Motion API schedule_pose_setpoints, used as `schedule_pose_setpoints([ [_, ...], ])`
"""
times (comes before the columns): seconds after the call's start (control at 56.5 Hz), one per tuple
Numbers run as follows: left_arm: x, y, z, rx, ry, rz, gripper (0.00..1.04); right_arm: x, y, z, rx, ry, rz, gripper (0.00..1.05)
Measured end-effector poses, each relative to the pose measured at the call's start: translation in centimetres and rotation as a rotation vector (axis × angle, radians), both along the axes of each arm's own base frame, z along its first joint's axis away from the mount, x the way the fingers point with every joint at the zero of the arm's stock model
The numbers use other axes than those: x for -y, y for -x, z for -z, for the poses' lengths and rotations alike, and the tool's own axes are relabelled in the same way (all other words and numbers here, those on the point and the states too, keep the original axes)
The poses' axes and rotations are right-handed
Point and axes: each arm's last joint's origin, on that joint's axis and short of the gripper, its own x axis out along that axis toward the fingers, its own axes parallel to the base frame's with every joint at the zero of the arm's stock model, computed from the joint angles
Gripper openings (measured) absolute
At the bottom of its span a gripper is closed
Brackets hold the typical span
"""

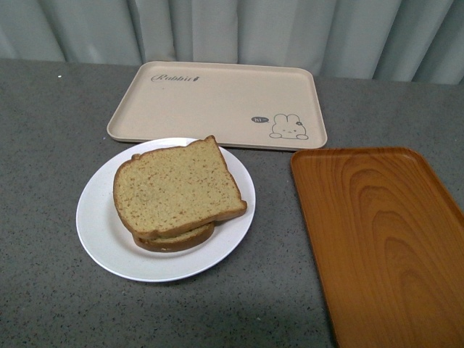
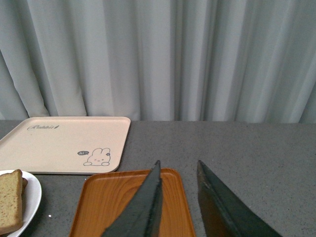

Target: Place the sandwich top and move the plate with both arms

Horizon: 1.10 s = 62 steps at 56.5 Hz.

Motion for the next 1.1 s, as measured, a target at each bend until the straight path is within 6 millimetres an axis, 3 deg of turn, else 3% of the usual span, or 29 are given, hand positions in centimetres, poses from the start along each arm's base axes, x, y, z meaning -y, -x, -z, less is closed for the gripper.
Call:
schedule_pose_setpoints([
  [0.212,-0.6,-3.2,0.6,-0.077,0.147,-0.035,0.98,0.0,0.0,0.0,0.0,0.0,-0.001,0.68],
  [0.389,-1.6,-7.6,1.8,-0.132,0.269,0.001,0.98,0.0,0.0,0.0,0.0,0.0,0.0,0.97],
  [0.584,-1.7,-11.4,5.6,-0.299,0.449,0.092,0.98,0.0,0.0,0.0,0.0,0.0,0.0,0.96],
  [0.778,-0.8,-14.9,8.2,-0.361,0.593,0.114,0.98,0.0,0.0,0.0,0.0,0.0,0.0,0.96],
  [1.096,-0.4,-16.6,12.3,-0.474,0.733,0.064,0.98,0.0,0.0,0.0,0.0,0.0,0.0,0.96],
])
